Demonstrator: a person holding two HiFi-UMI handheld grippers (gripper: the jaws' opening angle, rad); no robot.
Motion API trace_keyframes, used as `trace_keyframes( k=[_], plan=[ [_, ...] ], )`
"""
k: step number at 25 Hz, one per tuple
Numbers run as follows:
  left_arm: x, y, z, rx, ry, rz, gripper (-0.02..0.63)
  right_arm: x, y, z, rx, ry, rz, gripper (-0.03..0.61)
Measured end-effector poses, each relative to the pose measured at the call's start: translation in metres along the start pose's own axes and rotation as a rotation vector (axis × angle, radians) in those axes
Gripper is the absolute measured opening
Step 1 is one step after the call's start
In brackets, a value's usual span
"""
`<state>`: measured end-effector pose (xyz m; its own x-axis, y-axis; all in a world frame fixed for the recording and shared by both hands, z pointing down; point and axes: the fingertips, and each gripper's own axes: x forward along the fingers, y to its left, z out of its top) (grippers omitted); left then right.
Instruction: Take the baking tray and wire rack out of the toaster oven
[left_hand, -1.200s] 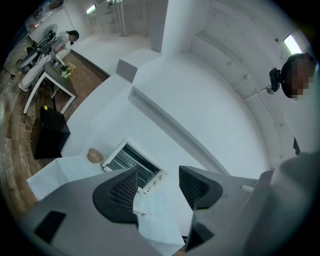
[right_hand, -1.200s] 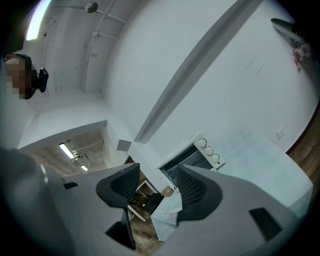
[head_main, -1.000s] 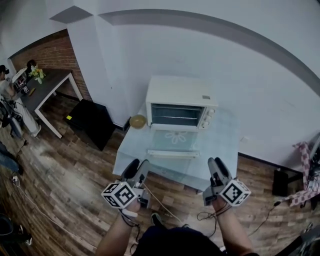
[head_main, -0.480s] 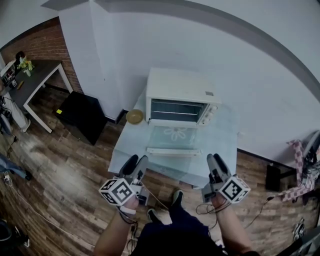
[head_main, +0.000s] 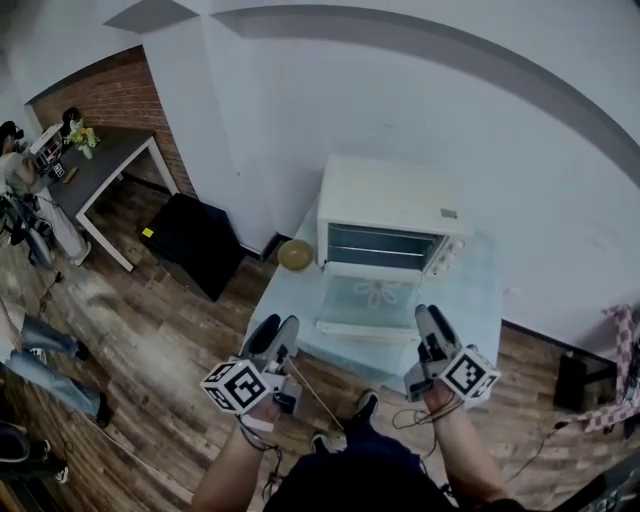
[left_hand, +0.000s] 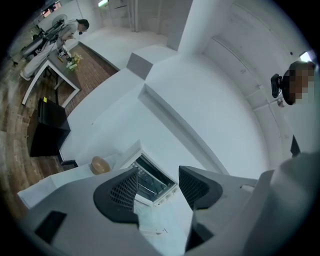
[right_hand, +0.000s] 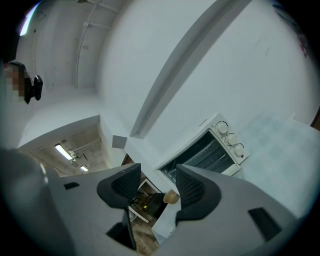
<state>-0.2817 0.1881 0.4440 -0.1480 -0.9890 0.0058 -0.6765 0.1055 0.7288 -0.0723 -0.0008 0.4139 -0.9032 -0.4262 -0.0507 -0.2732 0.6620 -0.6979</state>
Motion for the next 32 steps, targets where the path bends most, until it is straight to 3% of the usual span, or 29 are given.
trace_keyframes(
  k=[12,21,22,25,27,32],
  plan=[
    [0.151,-0.002,-0.019,-0.008,0.071,0.041,0.247,0.098,-0.089,0.037,0.145,0.051,0.060,0.213],
    [0.237,0.021,-0.054,-0.047,0.150,0.118,0.247,0.148,-0.151,0.046,0.260,0.083,0.075,0.209],
    [0.243,0.025,-0.058,-0.059,0.159,0.124,0.247,0.151,-0.158,0.043,0.280,0.089,0.049,0.209],
    [0.267,0.035,-0.062,-0.094,0.178,0.119,0.247,0.147,-0.192,0.024,0.350,0.135,-0.158,0.207],
    [0.283,0.045,-0.067,-0.113,0.199,0.111,0.247,0.159,-0.194,0.023,0.357,0.120,-0.141,0.207],
    [0.324,0.070,-0.083,-0.128,0.270,0.081,0.247,0.172,-0.228,0.016,0.407,0.093,-0.312,0.207]
  ],
)
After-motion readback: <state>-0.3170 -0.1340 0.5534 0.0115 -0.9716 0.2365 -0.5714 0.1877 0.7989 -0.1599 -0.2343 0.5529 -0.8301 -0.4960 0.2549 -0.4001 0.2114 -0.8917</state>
